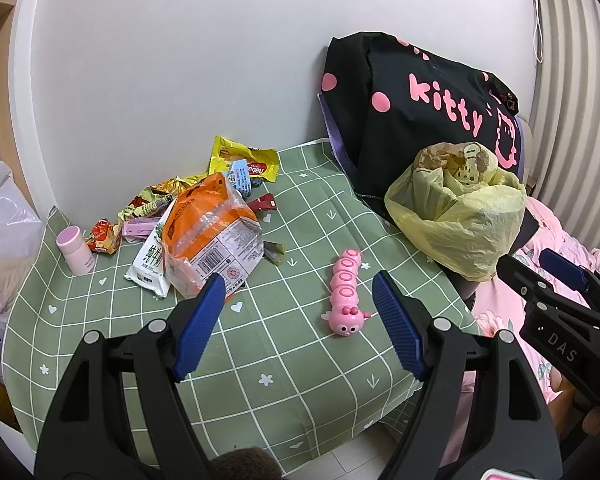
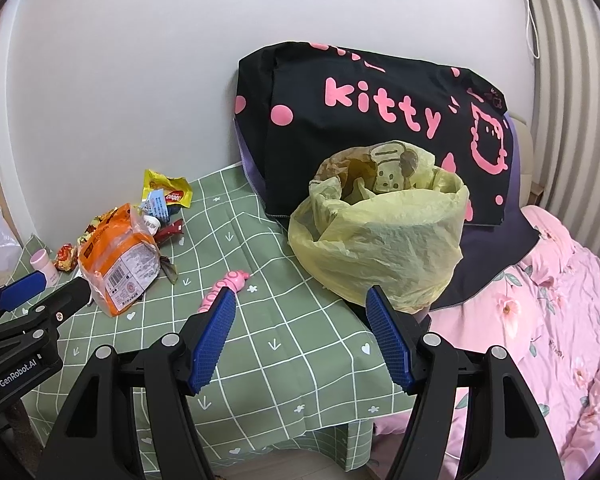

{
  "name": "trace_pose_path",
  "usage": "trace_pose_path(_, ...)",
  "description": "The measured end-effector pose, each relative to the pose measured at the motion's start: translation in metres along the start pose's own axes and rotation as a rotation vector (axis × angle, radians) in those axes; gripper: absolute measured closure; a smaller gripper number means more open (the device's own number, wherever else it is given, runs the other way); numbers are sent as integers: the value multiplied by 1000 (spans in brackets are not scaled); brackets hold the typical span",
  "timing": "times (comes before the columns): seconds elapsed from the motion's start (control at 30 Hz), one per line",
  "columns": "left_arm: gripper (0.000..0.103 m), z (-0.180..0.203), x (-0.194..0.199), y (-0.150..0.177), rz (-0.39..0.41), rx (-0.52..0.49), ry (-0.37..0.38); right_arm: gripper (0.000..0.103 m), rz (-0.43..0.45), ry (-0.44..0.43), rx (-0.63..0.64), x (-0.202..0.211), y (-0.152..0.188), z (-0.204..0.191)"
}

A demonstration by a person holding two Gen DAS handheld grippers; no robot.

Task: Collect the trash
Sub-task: 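Grasp the orange packet with the right gripper while the left gripper grasps a blue-white wrapper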

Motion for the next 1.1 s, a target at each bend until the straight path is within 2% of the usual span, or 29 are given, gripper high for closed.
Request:
trace_pose_path(0.17, 31, -6, -4, 2, -6, 14, 11, 39, -15, -9, 7, -11, 0, -2)
trace_pose_path(0.27, 31, -22, -13, 2, -2, 20, -10, 39, -32, -28, 26, -27, -2, -7)
trace_pose_path(0.37, 31, -51, -33, 6, -41, 71, -29, 39, -74, -60, 58, -52, -6, -19)
trace_pose_path(0.47, 31, -87, -55, 10, -84, 124, -81, 39, -104, -124, 90, -78, -11, -36)
trace_pose_path(0.77, 31, -163, -82, 26, -152, 228, -173, 39, -191, -370, 233, -164, -27, -130)
trace_pose_path(1.03, 31, -208, -86, 45, -177, 280, -228, 41, -225, -524, 379, -222, -39, -219)
trace_pose_path(1.1, 31, -218, -90, 49, -188, 292, -230, 49, -244, -534, 402, -235, -39, -233)
Point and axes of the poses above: each gripper's, at about its wrist camera, not at the fingertips, and x roughly against the way its jaws point, z to its right, y to its underside, the point moved 4 cm from there along -x, roughly the way its jaws point, and after that the axes turned 4 degrees about -x, right-handed, at the moved point
